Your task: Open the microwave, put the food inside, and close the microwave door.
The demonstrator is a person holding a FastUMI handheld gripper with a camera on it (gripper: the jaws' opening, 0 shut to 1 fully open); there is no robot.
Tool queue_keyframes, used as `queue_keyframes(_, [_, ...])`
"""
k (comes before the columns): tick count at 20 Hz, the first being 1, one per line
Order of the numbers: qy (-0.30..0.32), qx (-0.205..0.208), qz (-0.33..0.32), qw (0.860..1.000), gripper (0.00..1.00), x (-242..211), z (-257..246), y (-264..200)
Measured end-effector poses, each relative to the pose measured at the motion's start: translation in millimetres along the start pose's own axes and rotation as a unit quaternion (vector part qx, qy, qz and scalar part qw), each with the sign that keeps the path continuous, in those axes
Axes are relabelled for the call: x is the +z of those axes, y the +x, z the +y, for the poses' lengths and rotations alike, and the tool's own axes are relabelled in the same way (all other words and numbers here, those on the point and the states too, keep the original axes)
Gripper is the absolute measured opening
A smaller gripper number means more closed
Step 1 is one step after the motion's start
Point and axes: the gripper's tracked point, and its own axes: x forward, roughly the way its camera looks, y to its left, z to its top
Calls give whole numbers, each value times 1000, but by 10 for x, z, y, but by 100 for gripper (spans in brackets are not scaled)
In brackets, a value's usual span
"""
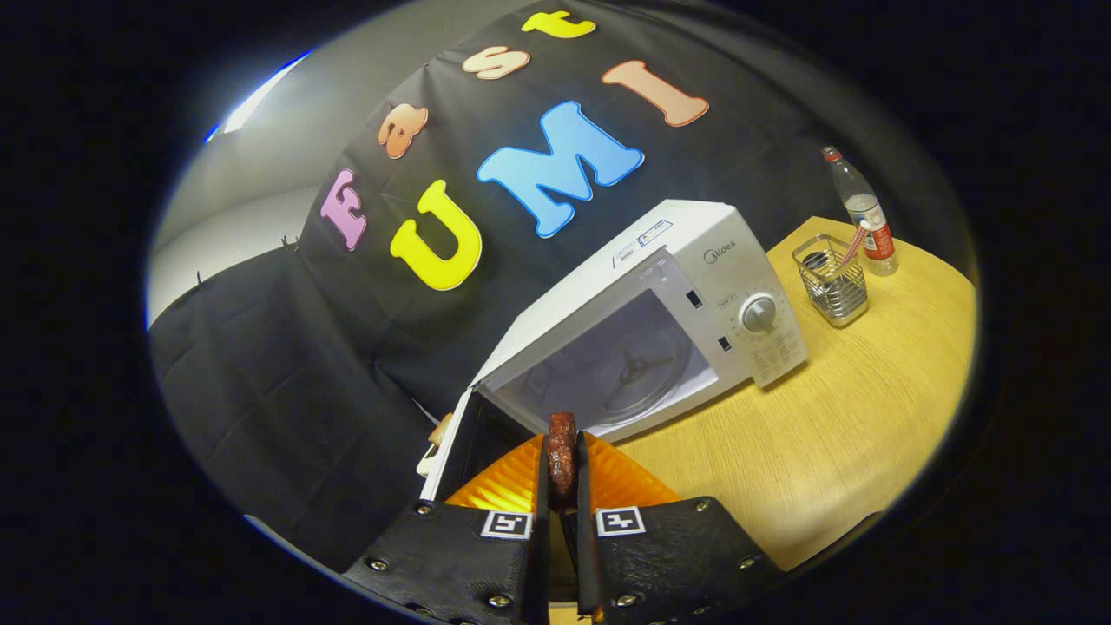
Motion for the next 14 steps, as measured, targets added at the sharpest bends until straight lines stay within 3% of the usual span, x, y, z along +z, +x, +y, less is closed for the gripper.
queue_keyframes(8, [32,-14,-23,999,12,-35,-314,845])
queue_keyframes(14, [18,-23,-44,999,12,-50,-457,1440])
